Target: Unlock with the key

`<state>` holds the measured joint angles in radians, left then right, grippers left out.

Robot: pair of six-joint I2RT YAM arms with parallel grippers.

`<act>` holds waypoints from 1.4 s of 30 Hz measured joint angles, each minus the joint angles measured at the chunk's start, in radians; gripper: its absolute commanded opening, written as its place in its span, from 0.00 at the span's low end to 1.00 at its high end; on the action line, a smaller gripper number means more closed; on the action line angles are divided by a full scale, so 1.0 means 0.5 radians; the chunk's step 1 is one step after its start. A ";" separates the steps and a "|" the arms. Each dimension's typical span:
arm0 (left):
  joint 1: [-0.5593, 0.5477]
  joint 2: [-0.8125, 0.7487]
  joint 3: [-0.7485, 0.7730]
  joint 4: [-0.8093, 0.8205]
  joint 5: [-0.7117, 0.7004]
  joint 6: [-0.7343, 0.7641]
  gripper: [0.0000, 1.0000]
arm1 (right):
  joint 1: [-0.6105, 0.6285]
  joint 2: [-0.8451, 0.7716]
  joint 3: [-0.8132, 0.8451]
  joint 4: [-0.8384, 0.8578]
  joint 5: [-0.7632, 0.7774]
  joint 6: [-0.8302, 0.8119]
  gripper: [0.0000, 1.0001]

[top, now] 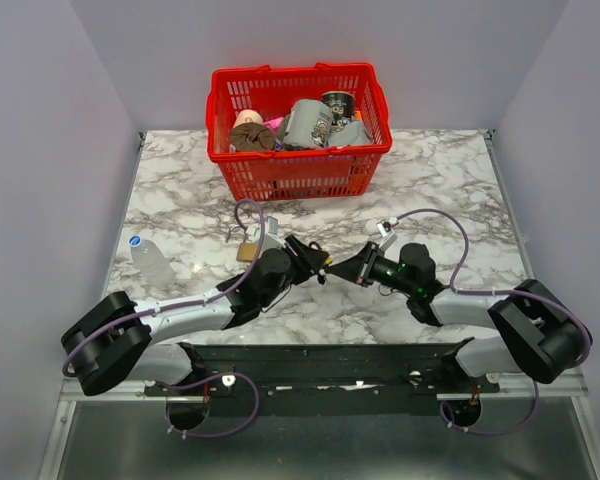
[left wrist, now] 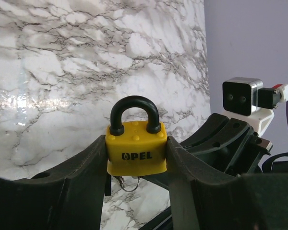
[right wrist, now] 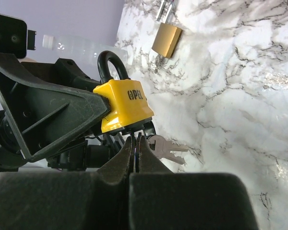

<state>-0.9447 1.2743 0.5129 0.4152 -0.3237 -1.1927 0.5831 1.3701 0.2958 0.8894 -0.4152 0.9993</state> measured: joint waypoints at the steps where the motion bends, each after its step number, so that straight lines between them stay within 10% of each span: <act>1: 0.000 -0.011 -0.010 0.026 0.005 0.018 0.00 | -0.001 -0.014 0.000 -0.001 0.000 0.005 0.01; 15: 0.000 -0.088 -0.037 0.159 0.063 0.238 0.00 | -0.031 -0.117 -0.003 -0.007 -0.048 0.005 0.03; 29: 0.175 0.192 0.500 -0.477 0.291 0.451 0.00 | -0.111 -0.620 -0.001 -0.377 0.266 -0.274 0.77; 42: 0.369 0.044 0.298 -0.535 0.845 0.829 0.00 | -0.194 -0.986 0.252 -0.860 0.240 -0.788 0.90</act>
<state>-0.7601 1.2964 0.6621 0.1478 0.0986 -0.7780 0.4862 0.8772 0.4217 0.4595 -0.2955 0.6052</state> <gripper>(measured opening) 0.541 0.896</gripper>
